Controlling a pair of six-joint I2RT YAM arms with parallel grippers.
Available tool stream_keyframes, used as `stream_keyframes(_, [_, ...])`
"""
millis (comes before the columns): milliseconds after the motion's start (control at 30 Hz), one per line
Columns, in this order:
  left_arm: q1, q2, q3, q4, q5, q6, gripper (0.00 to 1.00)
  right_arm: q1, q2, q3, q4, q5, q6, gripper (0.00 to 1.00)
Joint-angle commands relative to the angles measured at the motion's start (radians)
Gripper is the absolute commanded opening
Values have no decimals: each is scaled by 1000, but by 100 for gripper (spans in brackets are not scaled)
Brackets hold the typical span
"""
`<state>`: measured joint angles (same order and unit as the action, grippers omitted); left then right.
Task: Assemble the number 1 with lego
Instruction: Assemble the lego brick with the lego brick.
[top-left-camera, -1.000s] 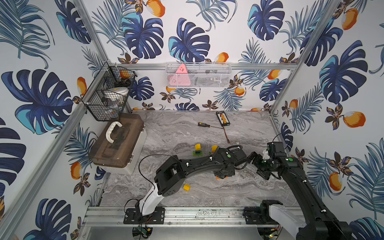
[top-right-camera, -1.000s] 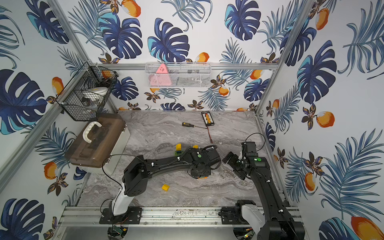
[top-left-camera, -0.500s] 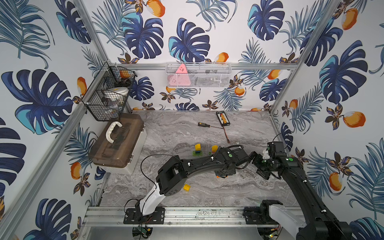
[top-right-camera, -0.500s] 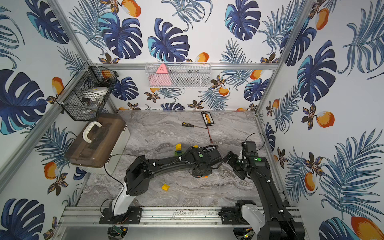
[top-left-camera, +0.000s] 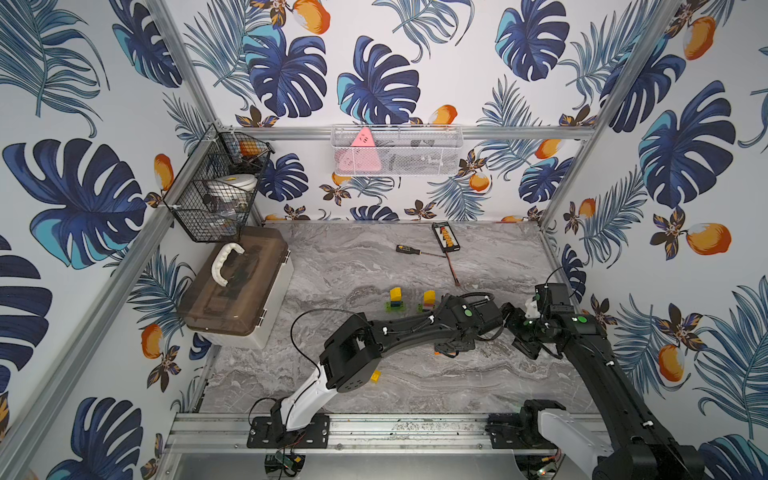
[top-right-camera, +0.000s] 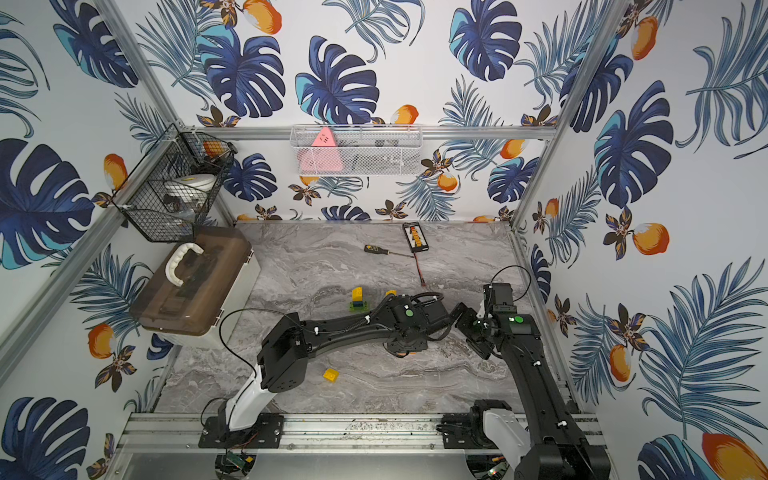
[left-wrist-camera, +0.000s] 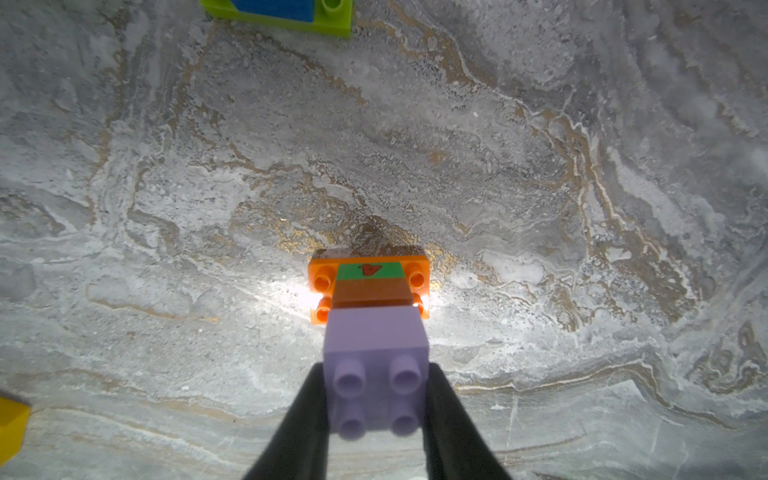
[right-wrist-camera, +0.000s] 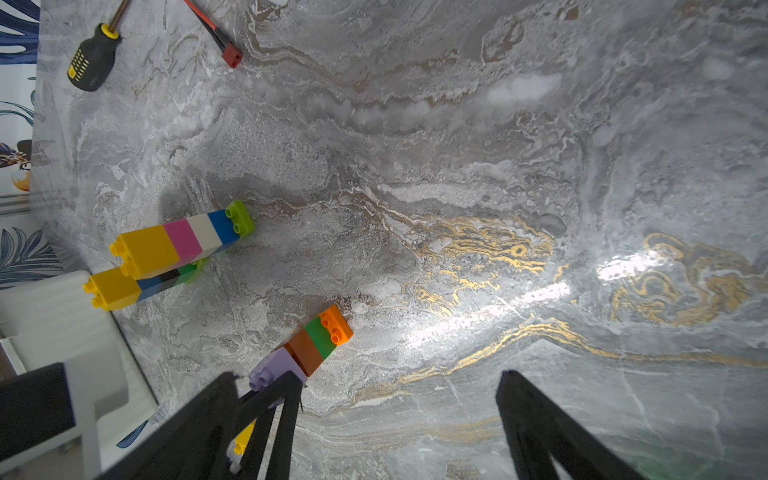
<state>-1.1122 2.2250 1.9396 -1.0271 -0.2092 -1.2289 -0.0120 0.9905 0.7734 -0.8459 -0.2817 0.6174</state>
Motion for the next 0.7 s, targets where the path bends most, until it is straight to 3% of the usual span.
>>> stream_keyframes(0, [3, -21, -71, 30, 9, -15, 0, 1, -4, 4, -1, -10, -3, 100])
stream_keyframes(133, [18, -42, -148, 115, 54, -11, 0, 1, -10, 3, -4, -7, -4, 100])
stream_keyframes(533, [35, 40, 9, -69, 58, 143, 0, 2, -12, 7, -13, -3, -7, 100])
stream_keyframes(667, [35, 20, -57, -24, 77, 165, 0, 2, -9, 11, -14, -4, -7, 100])
